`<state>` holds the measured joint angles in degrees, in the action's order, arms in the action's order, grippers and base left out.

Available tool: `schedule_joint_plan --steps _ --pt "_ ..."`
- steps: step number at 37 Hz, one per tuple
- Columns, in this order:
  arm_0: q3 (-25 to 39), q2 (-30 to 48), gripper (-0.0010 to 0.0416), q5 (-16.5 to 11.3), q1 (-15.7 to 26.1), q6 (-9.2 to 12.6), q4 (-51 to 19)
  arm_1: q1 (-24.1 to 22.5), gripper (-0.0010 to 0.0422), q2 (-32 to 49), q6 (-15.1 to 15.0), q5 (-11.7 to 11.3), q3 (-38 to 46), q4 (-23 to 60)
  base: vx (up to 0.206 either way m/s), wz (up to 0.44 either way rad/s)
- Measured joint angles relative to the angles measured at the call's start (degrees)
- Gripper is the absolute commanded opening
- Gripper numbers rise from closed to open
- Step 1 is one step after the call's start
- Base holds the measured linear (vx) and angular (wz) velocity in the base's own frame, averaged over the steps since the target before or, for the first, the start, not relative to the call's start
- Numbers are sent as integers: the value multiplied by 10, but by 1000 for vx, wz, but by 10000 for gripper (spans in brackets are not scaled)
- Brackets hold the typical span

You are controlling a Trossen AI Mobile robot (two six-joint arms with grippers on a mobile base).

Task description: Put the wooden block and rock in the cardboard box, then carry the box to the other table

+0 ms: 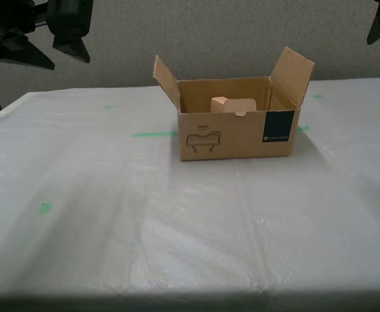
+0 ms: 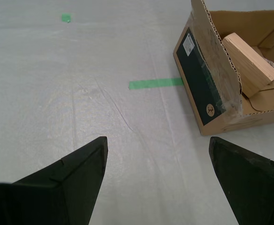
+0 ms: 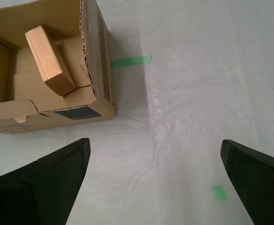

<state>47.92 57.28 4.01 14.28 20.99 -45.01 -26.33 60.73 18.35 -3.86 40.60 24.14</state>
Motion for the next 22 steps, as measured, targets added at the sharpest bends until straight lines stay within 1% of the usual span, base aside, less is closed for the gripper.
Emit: schedule_joint_plan --steps 22 --pt "0 0 387 0 0 0 0 0 293 0 0 0 0 0 0 0"
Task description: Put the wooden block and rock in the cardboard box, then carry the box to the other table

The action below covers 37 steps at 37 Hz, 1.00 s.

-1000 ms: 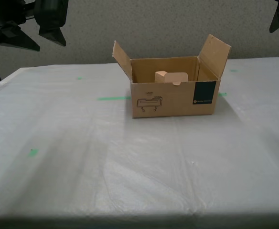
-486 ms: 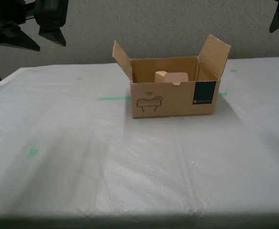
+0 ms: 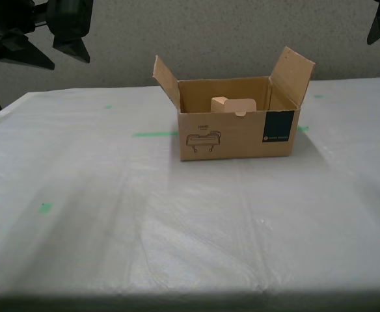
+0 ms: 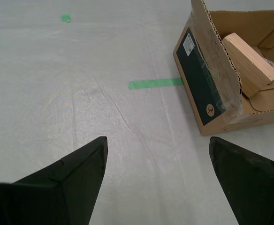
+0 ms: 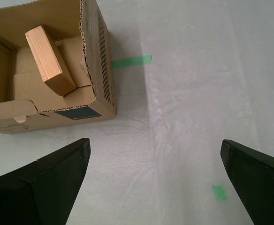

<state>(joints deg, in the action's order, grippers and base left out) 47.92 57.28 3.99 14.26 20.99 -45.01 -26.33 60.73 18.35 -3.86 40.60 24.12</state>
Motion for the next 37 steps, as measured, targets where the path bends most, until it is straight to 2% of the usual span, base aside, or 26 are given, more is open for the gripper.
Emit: schedule_joint_plan --steps 37 --pt "0 0 388 0 0 0 0 0 293 0 0 0 0 0 0 0"
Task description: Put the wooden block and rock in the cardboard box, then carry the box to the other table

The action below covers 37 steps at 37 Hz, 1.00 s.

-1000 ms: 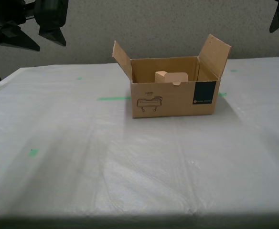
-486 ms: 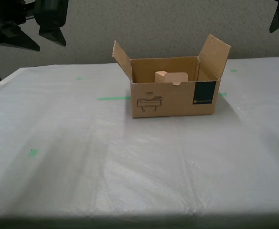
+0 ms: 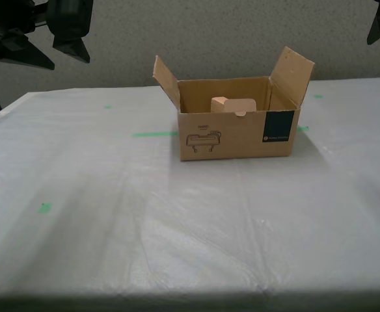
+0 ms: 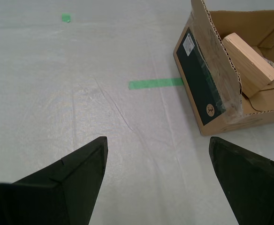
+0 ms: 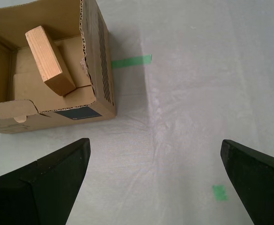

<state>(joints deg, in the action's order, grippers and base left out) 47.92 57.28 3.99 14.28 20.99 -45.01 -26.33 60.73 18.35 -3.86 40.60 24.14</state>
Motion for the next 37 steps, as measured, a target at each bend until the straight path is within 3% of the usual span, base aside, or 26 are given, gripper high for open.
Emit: schedule_joint_plan --steps 37 --pt "0 0 388 0 0 0 0 0 293 0 0 0 0 0 0 0"
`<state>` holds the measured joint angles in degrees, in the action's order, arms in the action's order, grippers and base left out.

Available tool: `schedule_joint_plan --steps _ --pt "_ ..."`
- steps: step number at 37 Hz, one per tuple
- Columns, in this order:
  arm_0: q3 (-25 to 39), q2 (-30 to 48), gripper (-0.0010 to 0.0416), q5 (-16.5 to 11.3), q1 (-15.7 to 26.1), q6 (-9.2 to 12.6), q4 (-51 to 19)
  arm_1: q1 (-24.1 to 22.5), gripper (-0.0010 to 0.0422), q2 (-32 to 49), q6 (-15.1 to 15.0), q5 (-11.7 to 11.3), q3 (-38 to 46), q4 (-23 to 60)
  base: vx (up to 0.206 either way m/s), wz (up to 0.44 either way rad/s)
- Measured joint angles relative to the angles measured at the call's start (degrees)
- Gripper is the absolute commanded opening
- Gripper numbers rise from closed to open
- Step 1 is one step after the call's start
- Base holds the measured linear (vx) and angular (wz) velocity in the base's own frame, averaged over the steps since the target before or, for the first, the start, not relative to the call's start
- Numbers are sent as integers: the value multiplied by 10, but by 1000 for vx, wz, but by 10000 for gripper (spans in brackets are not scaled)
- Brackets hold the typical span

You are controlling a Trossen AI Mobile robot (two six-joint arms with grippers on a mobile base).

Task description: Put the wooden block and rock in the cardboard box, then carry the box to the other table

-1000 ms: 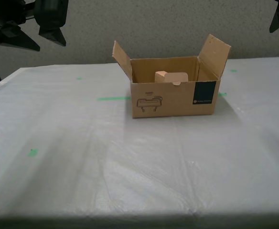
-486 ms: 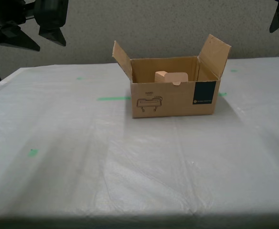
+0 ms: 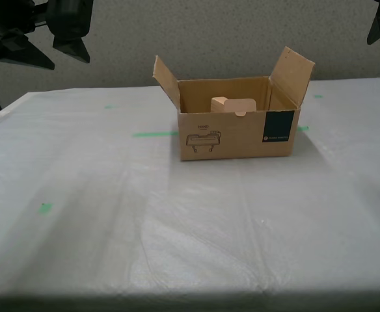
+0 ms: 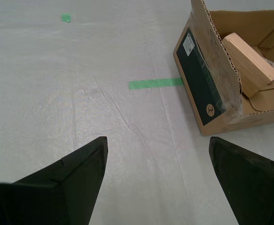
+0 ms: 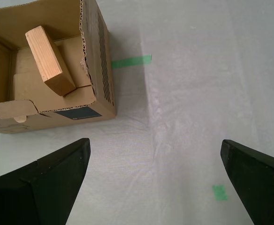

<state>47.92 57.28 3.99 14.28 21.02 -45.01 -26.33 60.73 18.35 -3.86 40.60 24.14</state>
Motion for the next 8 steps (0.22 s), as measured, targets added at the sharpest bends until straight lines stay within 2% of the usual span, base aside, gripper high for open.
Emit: schedule_joint_plan --steps 8 --pt "0 0 388 0 0 0 0 0 293 0 0 0 0 0 0 0"
